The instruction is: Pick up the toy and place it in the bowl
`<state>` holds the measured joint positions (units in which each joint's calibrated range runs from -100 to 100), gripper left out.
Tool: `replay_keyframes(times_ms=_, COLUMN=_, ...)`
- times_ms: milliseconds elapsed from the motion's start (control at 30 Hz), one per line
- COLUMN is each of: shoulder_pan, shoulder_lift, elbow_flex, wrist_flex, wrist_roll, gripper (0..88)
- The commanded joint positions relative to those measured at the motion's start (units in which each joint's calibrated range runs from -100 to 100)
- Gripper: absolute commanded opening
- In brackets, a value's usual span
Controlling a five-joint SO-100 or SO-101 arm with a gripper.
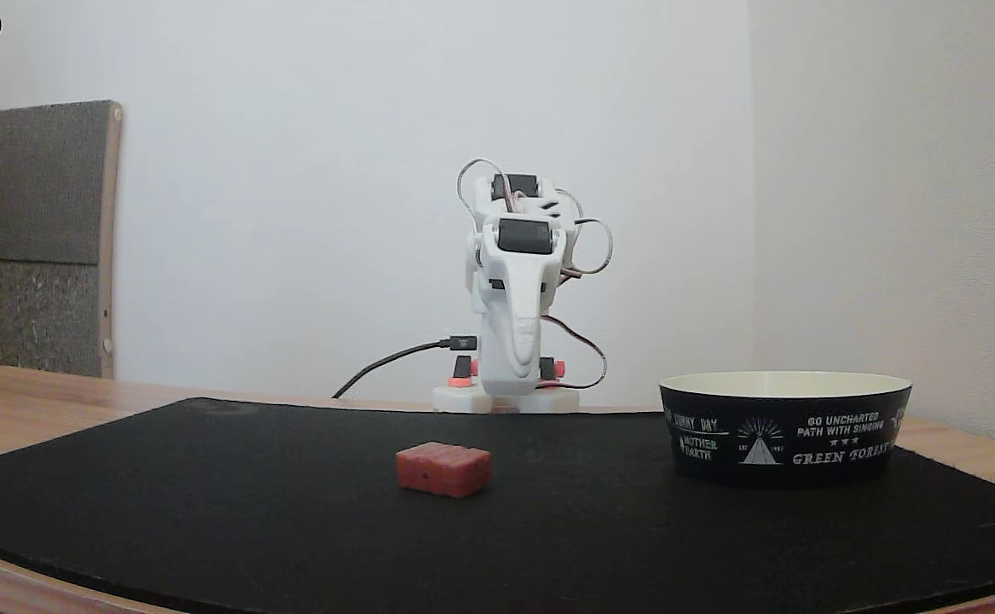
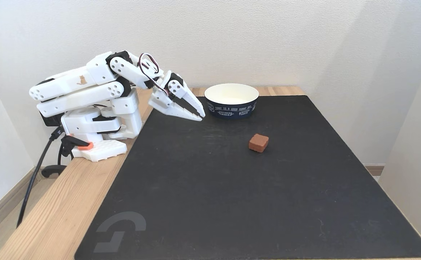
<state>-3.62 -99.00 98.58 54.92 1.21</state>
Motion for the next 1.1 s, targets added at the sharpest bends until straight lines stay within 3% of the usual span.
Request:
replay_keyframes(times_ms=0, shoulder_pan=0.57, shoulder_lift=-0.58, elbow_flex=0.79, wrist_flex=-0.81, wrist_roll=0.36, gripper=3.8)
replay_keyframes(times_ms=167, shoulder_pan=0.57, shoulder_lift=-0.58, elbow_flex=0.79, wrist_flex=-0.81, wrist_roll=0.41, gripper=6.1)
replay_keyframes(times_ms=267, shoulder_pan=0.57, shoulder_lift=-0.58, elbow_flex=0.79, wrist_flex=-0.81, wrist_roll=0.41, gripper=24.7)
replay_keyframes(times_ms=367, shoulder_pan=0.65, shoulder_lift=-0.58, elbow_flex=0.79, wrist_flex=-0.81, wrist_roll=0.41, gripper=33.3)
replay_keyframes(times_ms=633, shoulder_pan=3.24, shoulder_lift=0.58, elbow_flex=-0.21, wrist_flex=-0.81, wrist_roll=-0.06, gripper=31.5)
replay_keyframes(times_ms=767, shoulder_pan=6.00, shoulder_lift=10.01, elbow_flex=-6.78, wrist_flex=-1.15, wrist_roll=-0.22, gripper=31.5)
replay_keyframes(times_ms=933, shoulder_pan=6.17, shoulder_lift=36.18, elbow_flex=-26.43, wrist_flex=-5.98, wrist_roll=-2.78, gripper=31.9)
replay_keyframes(times_ms=1067, shoulder_pan=6.42, shoulder_lift=64.69, elbow_flex=-51.49, wrist_flex=-3.44, wrist_roll=-2.83, gripper=31.6)
